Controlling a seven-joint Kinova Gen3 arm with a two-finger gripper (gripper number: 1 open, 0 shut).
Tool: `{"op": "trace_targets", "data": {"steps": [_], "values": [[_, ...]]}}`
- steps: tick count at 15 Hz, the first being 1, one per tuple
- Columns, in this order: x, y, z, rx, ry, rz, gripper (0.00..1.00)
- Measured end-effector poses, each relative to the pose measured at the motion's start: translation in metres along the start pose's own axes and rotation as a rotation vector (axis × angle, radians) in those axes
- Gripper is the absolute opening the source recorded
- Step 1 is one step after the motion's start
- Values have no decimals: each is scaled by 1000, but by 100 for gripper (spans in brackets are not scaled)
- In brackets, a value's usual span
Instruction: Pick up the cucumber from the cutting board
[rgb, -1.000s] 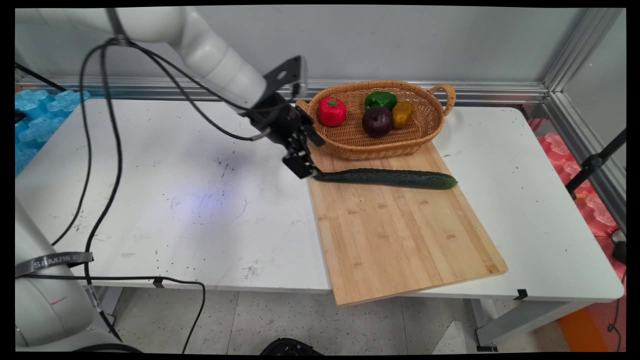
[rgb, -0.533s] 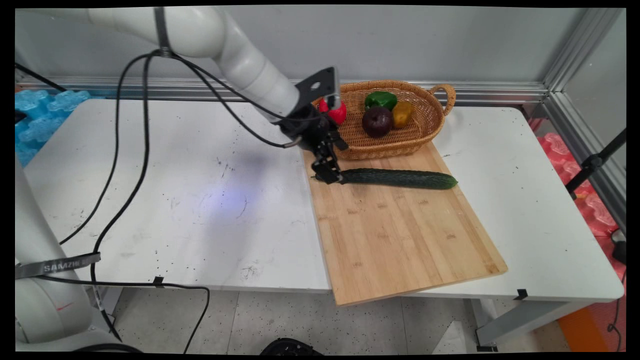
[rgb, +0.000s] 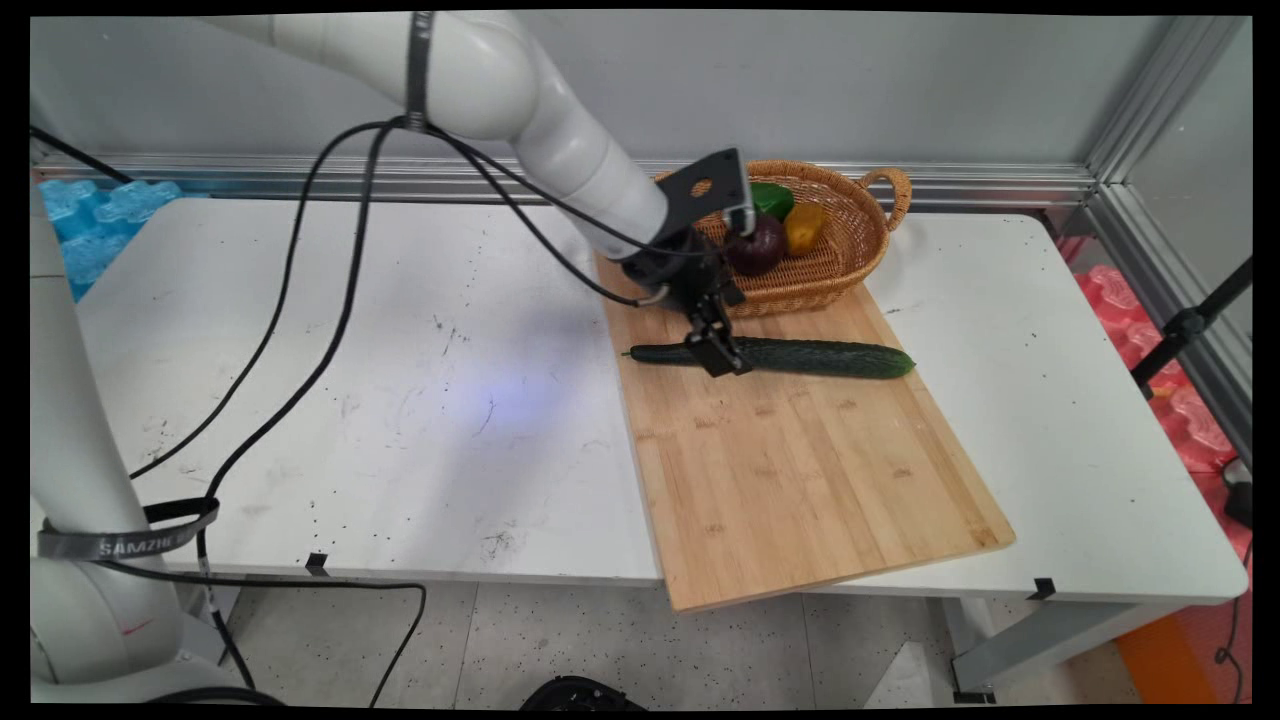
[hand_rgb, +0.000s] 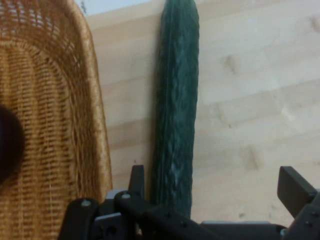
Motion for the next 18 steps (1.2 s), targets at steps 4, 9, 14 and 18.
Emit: {"op": "trace_targets", "data": {"steps": [4, 9, 14, 18], "values": [[14, 4, 12, 10, -10, 2, 100], [33, 10, 28, 17, -33, 5, 100], [49, 12, 44, 23, -59, 0, 100], [58, 13, 57, 24, -81, -7, 100]]}}
